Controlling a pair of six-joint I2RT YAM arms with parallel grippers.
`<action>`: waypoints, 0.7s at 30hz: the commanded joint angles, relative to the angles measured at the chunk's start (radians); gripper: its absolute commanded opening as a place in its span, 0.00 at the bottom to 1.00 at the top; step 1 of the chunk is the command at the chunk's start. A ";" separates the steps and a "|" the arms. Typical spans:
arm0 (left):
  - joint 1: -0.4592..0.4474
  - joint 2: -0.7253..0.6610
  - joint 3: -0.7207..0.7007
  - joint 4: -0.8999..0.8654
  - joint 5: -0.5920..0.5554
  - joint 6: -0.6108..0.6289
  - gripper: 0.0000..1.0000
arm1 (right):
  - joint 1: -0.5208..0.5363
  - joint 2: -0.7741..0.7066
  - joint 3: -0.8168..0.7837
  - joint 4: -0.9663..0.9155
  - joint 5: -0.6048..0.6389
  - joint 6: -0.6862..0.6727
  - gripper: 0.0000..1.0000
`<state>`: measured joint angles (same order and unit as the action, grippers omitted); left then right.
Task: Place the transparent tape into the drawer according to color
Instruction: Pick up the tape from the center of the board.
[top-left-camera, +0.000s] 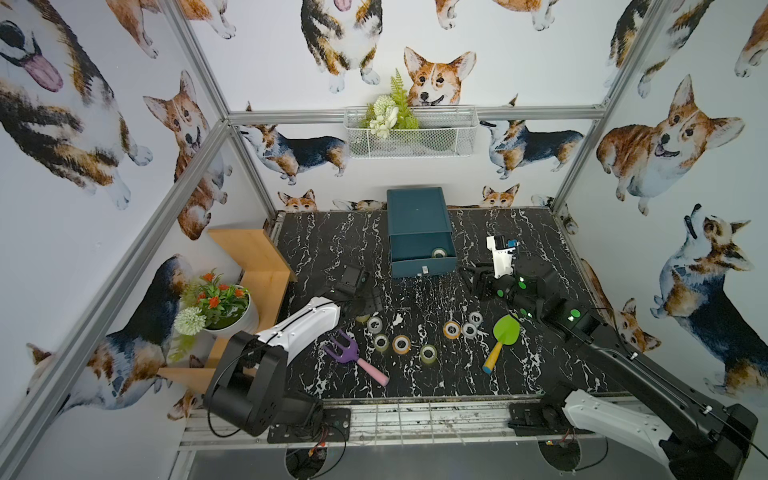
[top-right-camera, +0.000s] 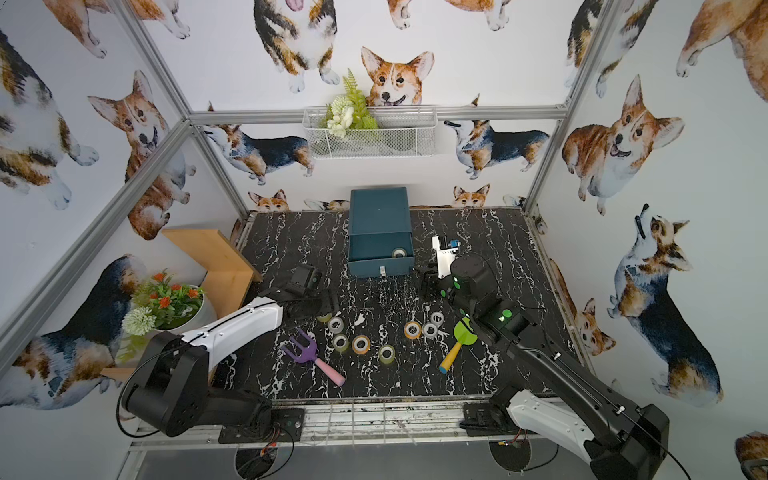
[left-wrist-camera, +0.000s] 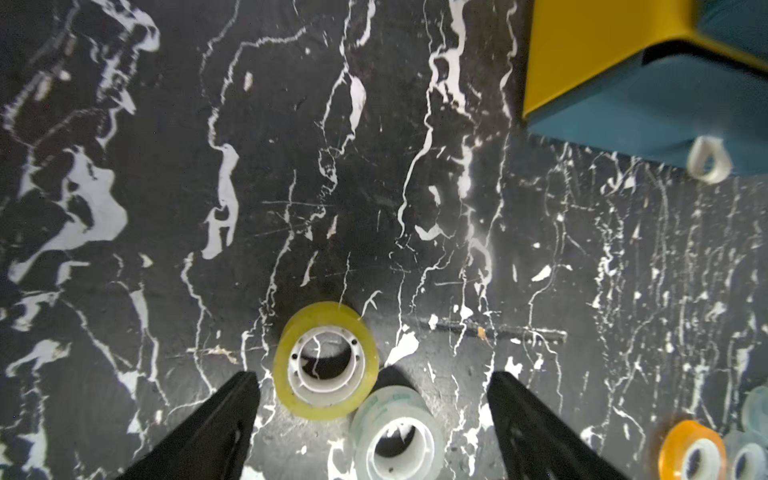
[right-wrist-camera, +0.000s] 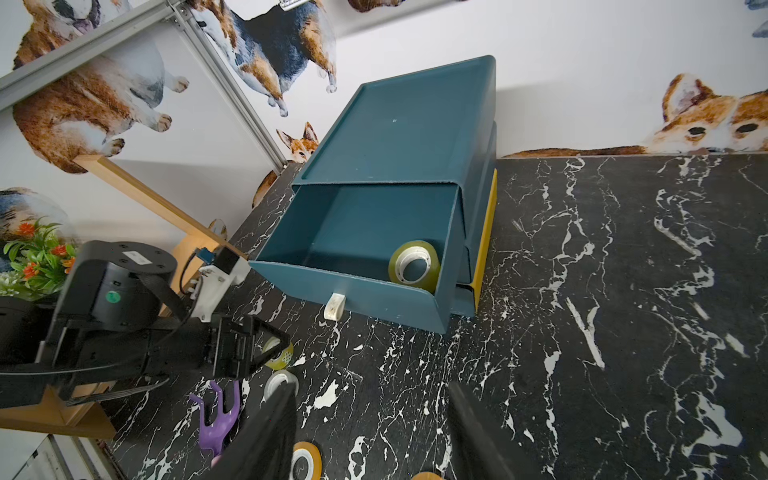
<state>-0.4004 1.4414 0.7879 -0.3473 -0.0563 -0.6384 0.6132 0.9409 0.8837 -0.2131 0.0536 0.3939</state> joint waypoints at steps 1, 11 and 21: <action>-0.006 0.046 0.007 0.016 -0.027 -0.010 0.91 | -0.001 -0.008 -0.001 0.039 0.005 -0.001 0.62; -0.006 0.090 0.007 -0.022 -0.109 -0.026 0.79 | 0.000 -0.023 -0.005 0.038 0.012 0.004 0.62; -0.011 0.110 -0.009 -0.019 -0.093 -0.029 0.75 | 0.000 -0.043 -0.007 0.033 0.027 0.001 0.62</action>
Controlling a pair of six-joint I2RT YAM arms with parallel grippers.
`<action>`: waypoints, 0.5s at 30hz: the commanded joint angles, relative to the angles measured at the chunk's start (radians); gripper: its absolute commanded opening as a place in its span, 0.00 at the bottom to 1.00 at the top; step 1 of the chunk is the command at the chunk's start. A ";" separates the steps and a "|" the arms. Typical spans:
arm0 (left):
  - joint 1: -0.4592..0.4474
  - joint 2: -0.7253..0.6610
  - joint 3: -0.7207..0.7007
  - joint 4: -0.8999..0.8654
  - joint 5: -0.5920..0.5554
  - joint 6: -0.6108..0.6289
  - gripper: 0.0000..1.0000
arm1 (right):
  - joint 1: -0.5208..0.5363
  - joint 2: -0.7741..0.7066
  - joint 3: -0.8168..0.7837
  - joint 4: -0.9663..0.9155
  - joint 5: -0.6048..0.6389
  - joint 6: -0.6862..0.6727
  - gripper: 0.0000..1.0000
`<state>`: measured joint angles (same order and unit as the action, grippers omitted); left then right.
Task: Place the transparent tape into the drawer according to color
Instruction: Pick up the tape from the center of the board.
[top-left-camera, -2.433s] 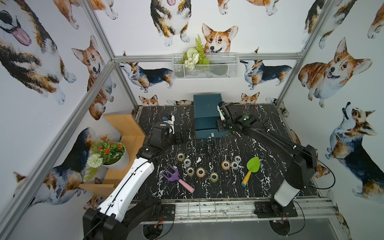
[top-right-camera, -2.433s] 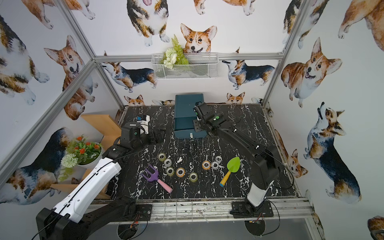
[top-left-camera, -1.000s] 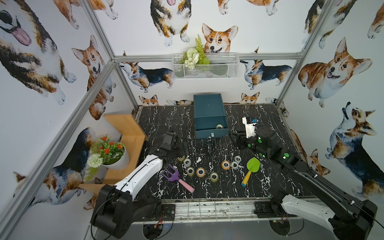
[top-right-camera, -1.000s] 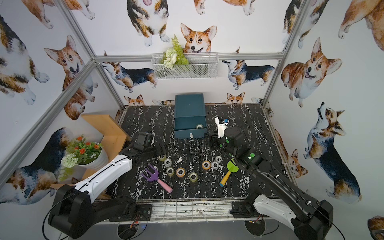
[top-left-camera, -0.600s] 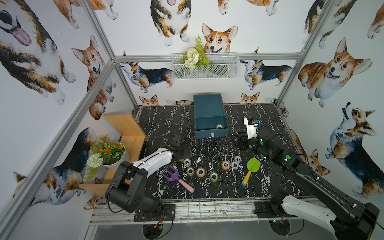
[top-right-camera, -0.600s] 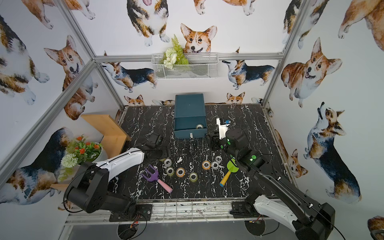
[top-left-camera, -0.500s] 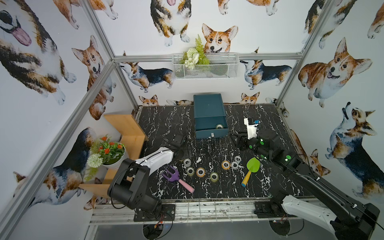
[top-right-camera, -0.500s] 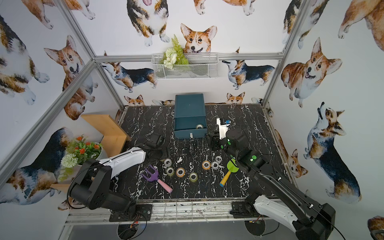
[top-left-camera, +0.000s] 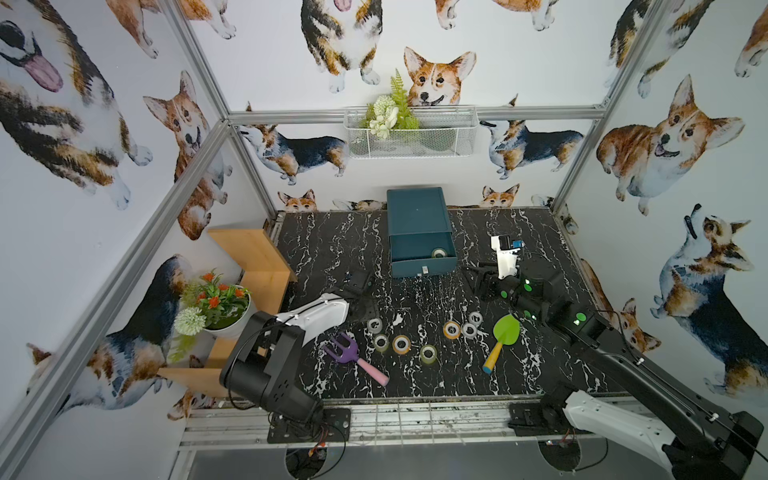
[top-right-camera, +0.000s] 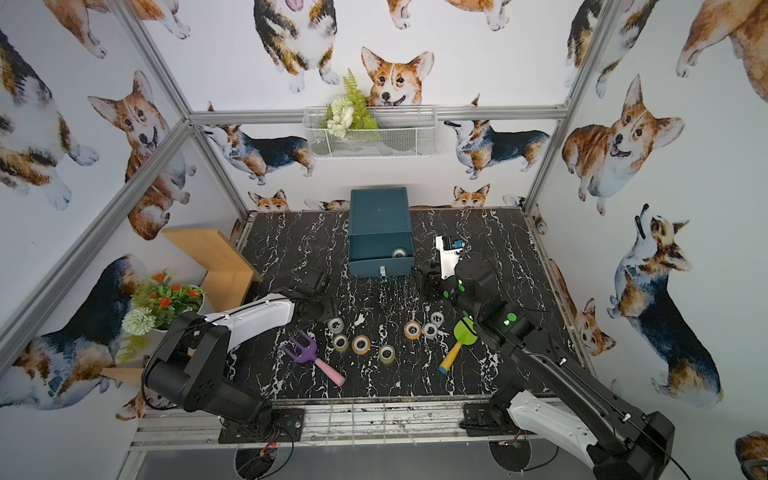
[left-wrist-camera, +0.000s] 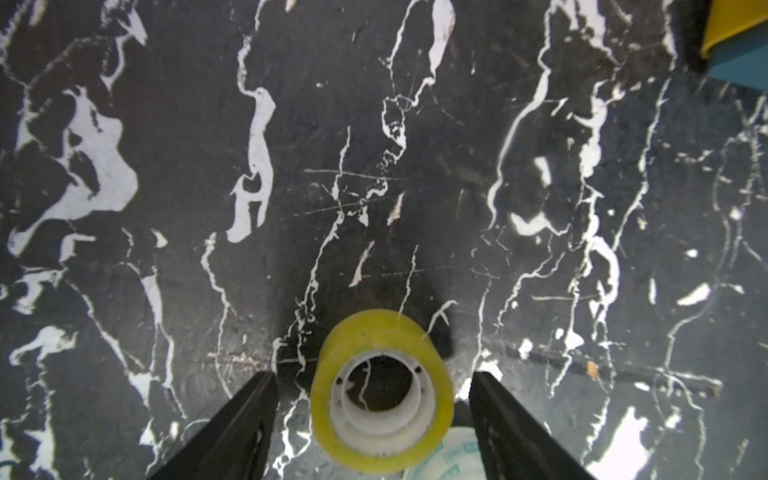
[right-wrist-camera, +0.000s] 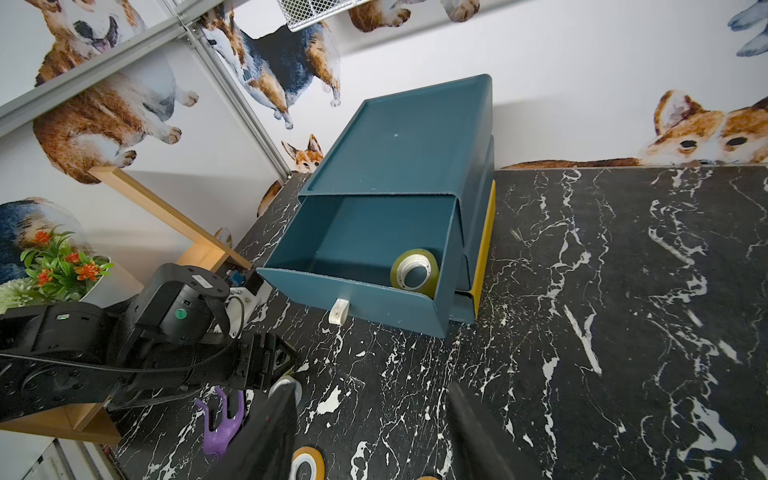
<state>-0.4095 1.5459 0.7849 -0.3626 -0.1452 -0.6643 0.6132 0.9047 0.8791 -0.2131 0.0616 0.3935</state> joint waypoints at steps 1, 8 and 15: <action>-0.002 0.009 -0.005 -0.005 -0.004 -0.003 0.74 | -0.001 -0.009 -0.003 0.033 0.021 0.002 0.62; -0.012 0.012 -0.010 -0.004 0.001 -0.003 0.63 | 0.000 -0.013 -0.002 0.033 0.029 -0.001 0.62; -0.012 0.009 -0.004 -0.009 0.001 0.002 0.54 | -0.002 -0.011 -0.008 0.038 0.030 0.000 0.62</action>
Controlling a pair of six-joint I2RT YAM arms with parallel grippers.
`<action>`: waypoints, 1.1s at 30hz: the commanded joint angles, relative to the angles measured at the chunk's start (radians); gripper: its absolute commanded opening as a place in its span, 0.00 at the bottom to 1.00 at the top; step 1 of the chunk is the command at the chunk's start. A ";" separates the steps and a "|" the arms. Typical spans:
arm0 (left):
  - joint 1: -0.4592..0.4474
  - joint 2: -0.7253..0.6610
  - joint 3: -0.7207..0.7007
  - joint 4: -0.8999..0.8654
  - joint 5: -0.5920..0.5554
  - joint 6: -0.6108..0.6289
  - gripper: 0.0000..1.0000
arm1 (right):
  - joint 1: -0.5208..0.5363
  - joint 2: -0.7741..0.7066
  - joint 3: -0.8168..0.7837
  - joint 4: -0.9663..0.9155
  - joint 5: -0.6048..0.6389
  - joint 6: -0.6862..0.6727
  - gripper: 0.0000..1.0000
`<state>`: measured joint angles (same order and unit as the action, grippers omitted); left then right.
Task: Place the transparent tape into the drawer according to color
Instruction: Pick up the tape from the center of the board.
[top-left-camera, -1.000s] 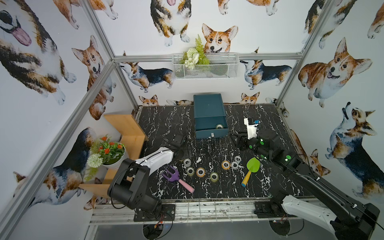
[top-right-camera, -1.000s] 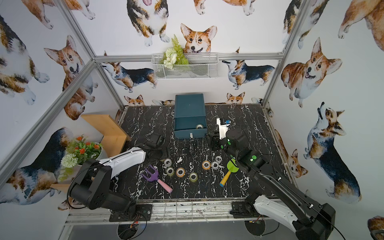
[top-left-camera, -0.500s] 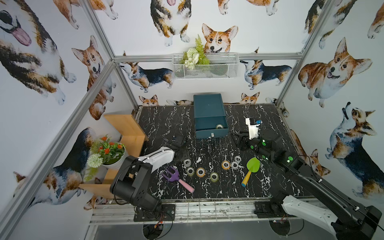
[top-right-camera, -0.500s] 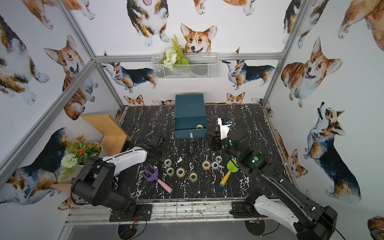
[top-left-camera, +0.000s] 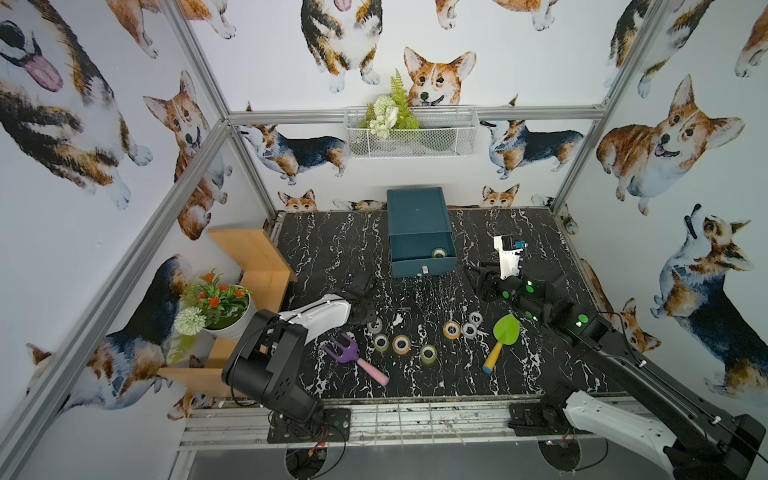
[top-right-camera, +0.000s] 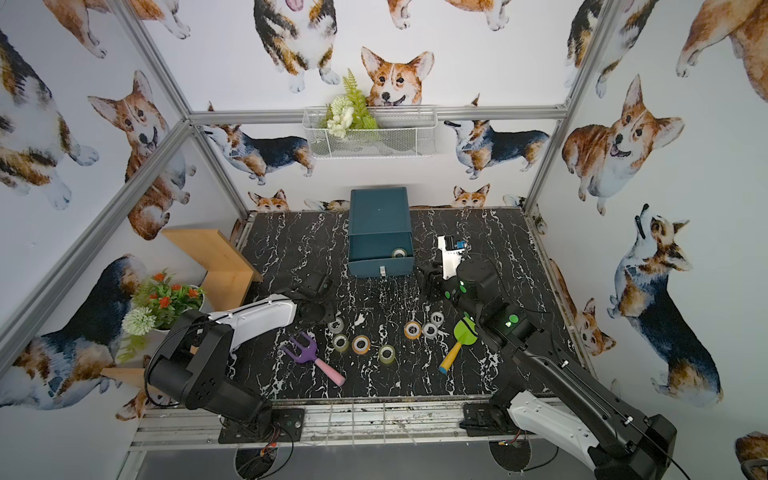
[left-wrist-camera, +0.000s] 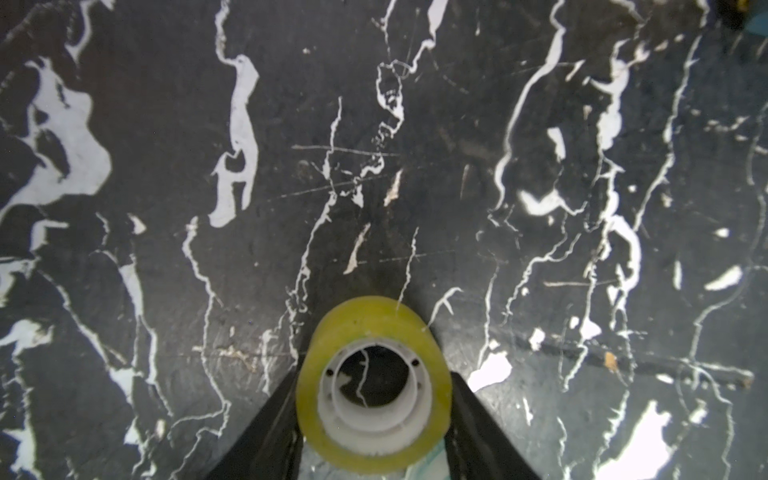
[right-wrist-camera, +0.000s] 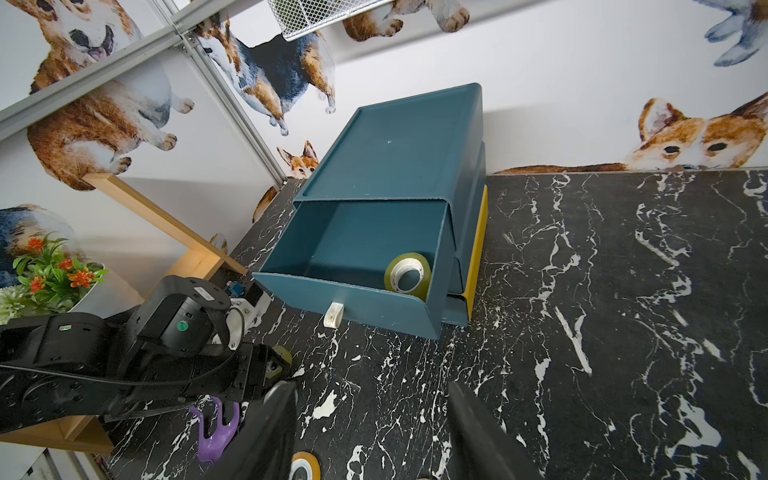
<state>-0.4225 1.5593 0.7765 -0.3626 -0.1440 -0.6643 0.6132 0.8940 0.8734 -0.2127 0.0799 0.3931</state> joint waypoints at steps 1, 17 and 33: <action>-0.001 -0.009 0.006 -0.011 -0.004 0.005 0.53 | -0.002 0.001 -0.002 0.039 0.012 0.001 0.62; -0.004 -0.248 0.139 -0.196 0.029 0.072 0.48 | -0.003 0.013 -0.014 0.060 0.011 0.010 0.62; -0.044 -0.333 0.661 -0.404 0.067 0.147 0.49 | -0.003 0.021 -0.008 0.064 0.009 0.026 0.62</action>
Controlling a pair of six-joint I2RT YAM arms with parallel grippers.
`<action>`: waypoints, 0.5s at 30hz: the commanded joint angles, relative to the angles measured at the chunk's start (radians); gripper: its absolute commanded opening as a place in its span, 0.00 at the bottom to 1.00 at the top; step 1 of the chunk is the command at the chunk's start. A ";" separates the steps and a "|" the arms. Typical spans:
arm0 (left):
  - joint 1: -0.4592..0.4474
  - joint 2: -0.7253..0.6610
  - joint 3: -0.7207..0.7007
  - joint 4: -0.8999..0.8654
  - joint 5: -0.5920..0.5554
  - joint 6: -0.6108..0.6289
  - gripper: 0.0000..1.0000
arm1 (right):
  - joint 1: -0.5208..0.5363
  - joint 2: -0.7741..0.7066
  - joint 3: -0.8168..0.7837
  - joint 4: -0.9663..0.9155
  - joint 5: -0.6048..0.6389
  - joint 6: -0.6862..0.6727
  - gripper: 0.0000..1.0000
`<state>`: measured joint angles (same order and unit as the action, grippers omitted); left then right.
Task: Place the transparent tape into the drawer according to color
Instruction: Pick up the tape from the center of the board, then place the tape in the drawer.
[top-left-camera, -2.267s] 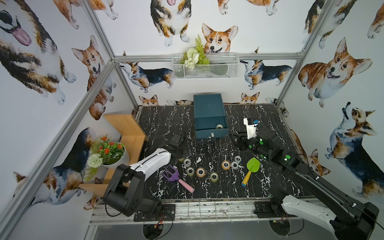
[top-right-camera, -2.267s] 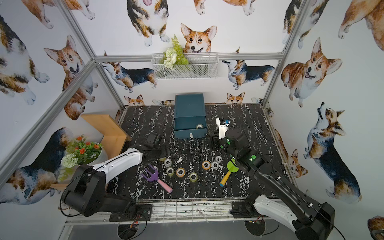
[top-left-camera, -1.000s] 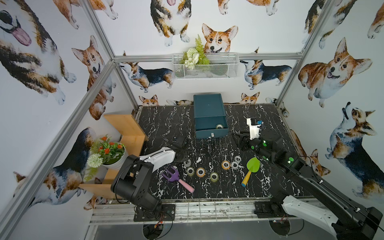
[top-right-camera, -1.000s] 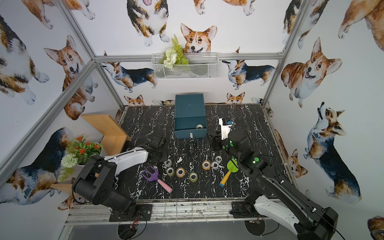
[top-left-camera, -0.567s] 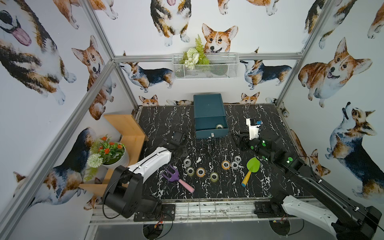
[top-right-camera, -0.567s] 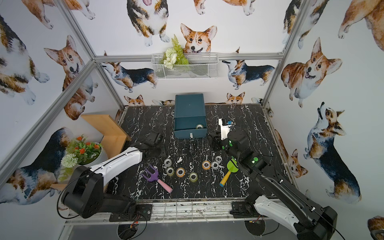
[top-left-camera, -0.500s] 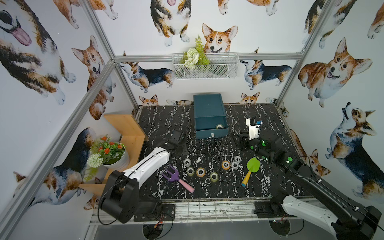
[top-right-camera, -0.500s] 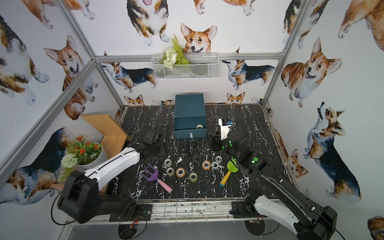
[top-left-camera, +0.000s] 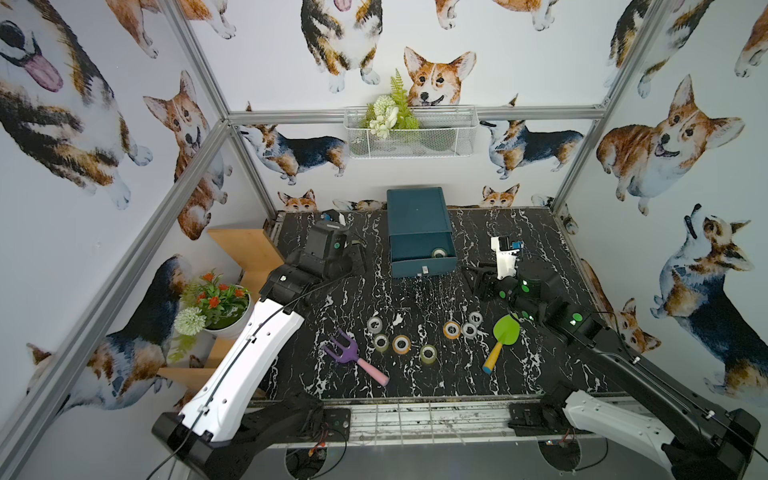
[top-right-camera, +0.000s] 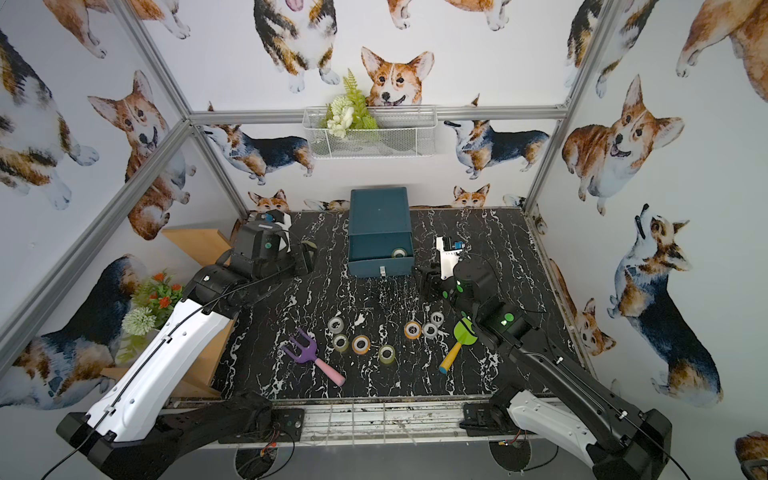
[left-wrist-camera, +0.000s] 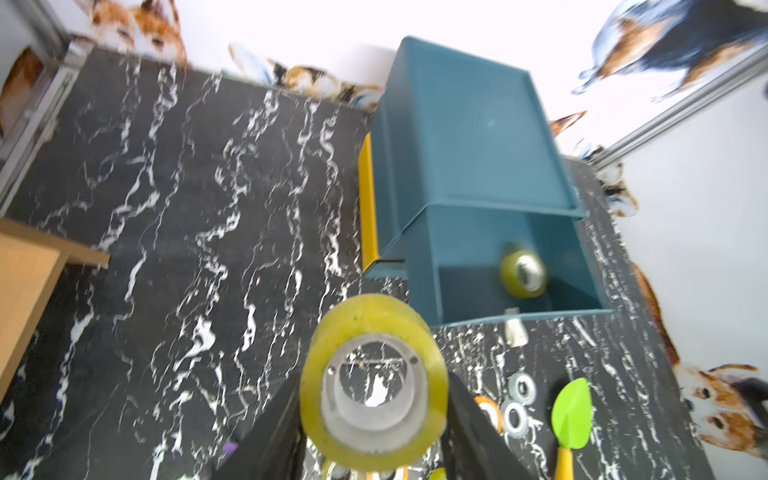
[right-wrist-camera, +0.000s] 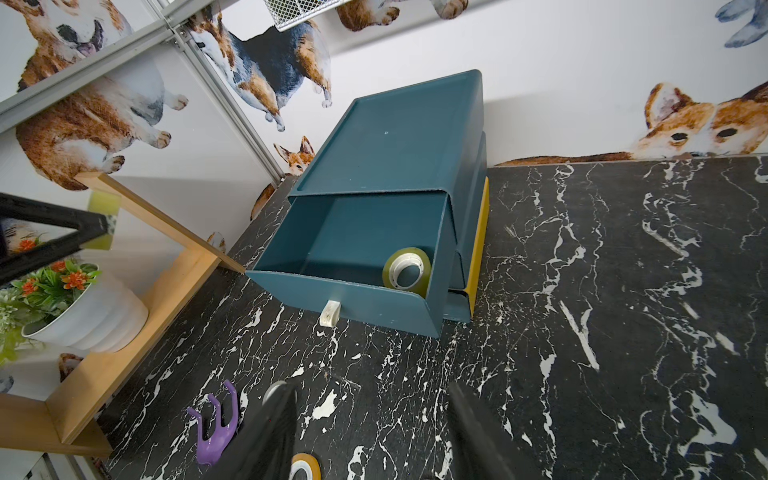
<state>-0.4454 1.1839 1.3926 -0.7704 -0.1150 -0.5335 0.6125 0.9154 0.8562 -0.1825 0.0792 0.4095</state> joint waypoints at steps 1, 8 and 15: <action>-0.035 0.067 0.064 0.018 0.038 0.013 0.49 | -0.002 0.000 0.010 0.031 0.013 0.009 0.62; -0.119 0.304 0.204 0.126 0.046 0.030 0.49 | -0.001 -0.015 0.012 0.000 0.037 0.017 0.62; -0.124 0.467 0.272 0.119 0.033 0.068 0.48 | -0.001 -0.033 0.004 -0.019 0.053 0.024 0.62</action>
<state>-0.5701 1.6318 1.6440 -0.6617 -0.0677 -0.4973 0.6125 0.8883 0.8604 -0.1955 0.1101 0.4164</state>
